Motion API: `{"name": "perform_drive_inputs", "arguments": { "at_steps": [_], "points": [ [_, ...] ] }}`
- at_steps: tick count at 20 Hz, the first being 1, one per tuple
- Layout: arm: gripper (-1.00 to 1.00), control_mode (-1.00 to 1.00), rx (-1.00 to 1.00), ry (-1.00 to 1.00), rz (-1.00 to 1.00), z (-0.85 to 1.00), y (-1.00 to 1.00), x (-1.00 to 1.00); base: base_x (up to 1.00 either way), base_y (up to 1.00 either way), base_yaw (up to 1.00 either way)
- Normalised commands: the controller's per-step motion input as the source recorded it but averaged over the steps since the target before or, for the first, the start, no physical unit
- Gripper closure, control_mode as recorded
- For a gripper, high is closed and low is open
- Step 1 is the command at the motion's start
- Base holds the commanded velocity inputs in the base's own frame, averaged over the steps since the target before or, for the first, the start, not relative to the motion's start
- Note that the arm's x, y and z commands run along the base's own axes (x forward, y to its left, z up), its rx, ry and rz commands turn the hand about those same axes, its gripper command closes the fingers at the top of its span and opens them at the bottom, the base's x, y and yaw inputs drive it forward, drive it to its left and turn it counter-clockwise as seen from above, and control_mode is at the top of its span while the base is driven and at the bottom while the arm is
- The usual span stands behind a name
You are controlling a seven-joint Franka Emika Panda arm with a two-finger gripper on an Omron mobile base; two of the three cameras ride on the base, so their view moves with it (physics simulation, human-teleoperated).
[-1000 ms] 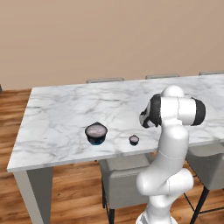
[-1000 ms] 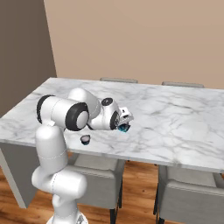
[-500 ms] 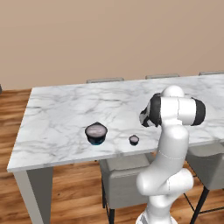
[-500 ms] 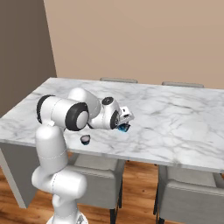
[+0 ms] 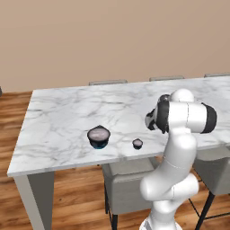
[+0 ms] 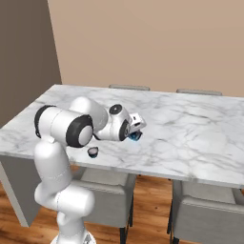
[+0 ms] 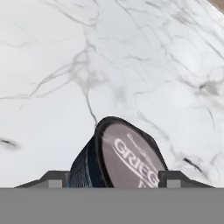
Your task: Stack the yogurt containers by placing the smaller containers on top of the larger containers.
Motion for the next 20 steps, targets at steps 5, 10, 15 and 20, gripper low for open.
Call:
{"name": "perform_drive_inputs", "arguments": {
  "at_steps": [5,10,15,20],
  "points": [
    [1.0,-1.0,-0.02,-0.11,0.05,0.44,0.03,-0.34,0.0,0.0,0.0],
    [1.0,-1.0,-0.02,-0.1,0.07,0.48,0.12,-0.38,0.0,0.0,0.0],
    [1.0,-1.0,-0.01,-0.07,0.09,0.53,0.18,-0.22,0.0,0.0,0.0],
    [1.0,-1.0,0.0,-0.01,0.09,0.63,0.15,-0.01,0.0,0.0,0.0]
  ]
}}
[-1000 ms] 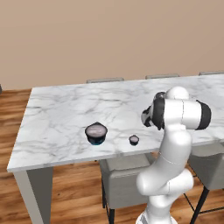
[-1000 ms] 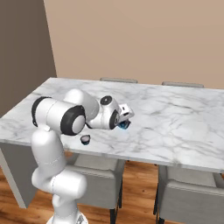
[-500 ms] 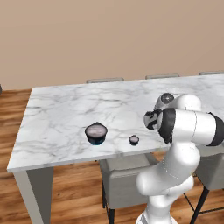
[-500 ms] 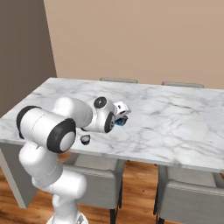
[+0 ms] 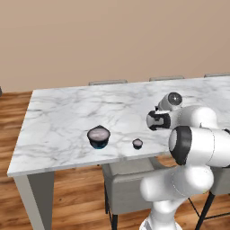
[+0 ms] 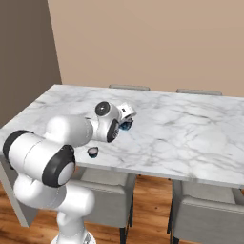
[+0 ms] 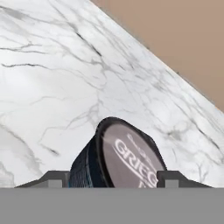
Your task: Stack the yogurt containers by placing the smaller containers on top of the larger containers.
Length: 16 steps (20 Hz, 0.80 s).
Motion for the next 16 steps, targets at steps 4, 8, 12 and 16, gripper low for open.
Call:
{"name": "perform_drive_inputs", "arguments": {
  "at_steps": [4,8,12,16],
  "points": [
    [1.0,-1.0,0.0,0.0,0.09,0.61,0.19,-0.01,0.0,0.0,0.0],
    [1.0,-1.0,-0.01,0.0,0.11,0.45,0.36,-0.09,0.0,0.0,0.0],
    [1.0,-1.0,-0.06,0.0,0.12,0.2,0.58,-0.14,0.0,0.0,0.0],
    [1.0,-1.0,-0.08,-0.01,0.08,0.12,0.71,-0.1,0.0,0.0,0.0]
  ]
}}
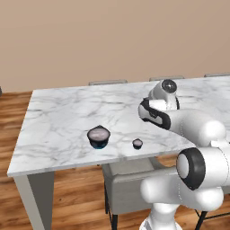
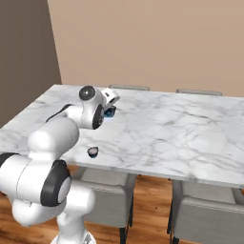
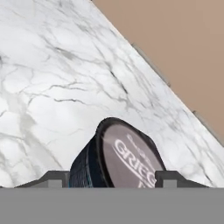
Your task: Stack the yogurt containers by placing the smaller containers on top of the larger containers.
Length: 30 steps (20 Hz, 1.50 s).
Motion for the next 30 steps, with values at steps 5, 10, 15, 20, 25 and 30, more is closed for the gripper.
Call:
{"name": "perform_drive_inputs", "arguments": {
  "at_steps": [5,10,15,20,25,30],
  "points": [
    [1.0,-1.0,-0.07,-0.01,0.03,0.06,0.78,0.0,0.0,0.0,0.0],
    [1.0,-1.0,0.0,-0.03,0.0,0.04,0.66,-0.01,0.0,0.0,0.0],
    [1.0,-1.0,0.0,-0.01,0.02,0.0,0.8,-0.08,0.0,0.0,0.0],
    [1.0,-1.0,0.02,0.0,0.02,0.0,0.68,-0.05,0.0,0.0,0.0],
    [1.0,-1.0,0.09,0.0,0.02,0.0,0.58,-0.11,0.0,0.0,0.0],
    [1.0,-1.0,0.02,-0.05,0.02,-0.14,0.57,-0.04,0.0,0.0,0.0]
  ]
}}
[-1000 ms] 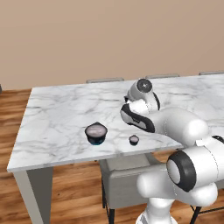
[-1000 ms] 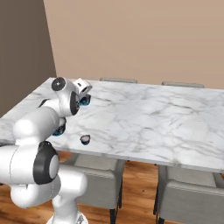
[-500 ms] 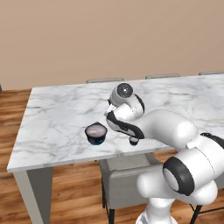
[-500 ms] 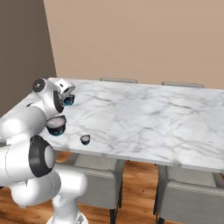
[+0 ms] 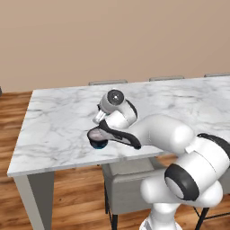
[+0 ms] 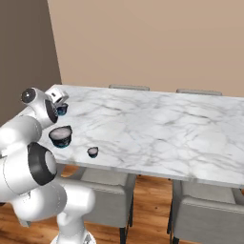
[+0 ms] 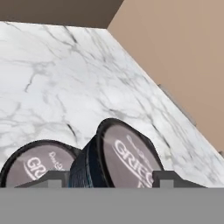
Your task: Stack the yogurt containers by placing the smaller containers on top of the larger containers.
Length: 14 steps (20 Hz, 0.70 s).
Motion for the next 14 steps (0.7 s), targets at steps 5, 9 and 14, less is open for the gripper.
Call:
{"name": "perform_drive_inputs", "arguments": {
  "at_steps": [5,9,14],
  "points": [
    [1.0,-1.0,0.0,-0.09,0.03,-0.22,0.45,-0.02,0.0,0.0,0.0],
    [1.0,-1.0,0.0,-0.08,0.01,-0.15,0.24,0.0,0.0,0.0,0.0],
    [1.0,-1.0,0.0,-0.01,0.0,-0.19,0.04,0.0,0.0,0.0,0.0]
  ]
}}
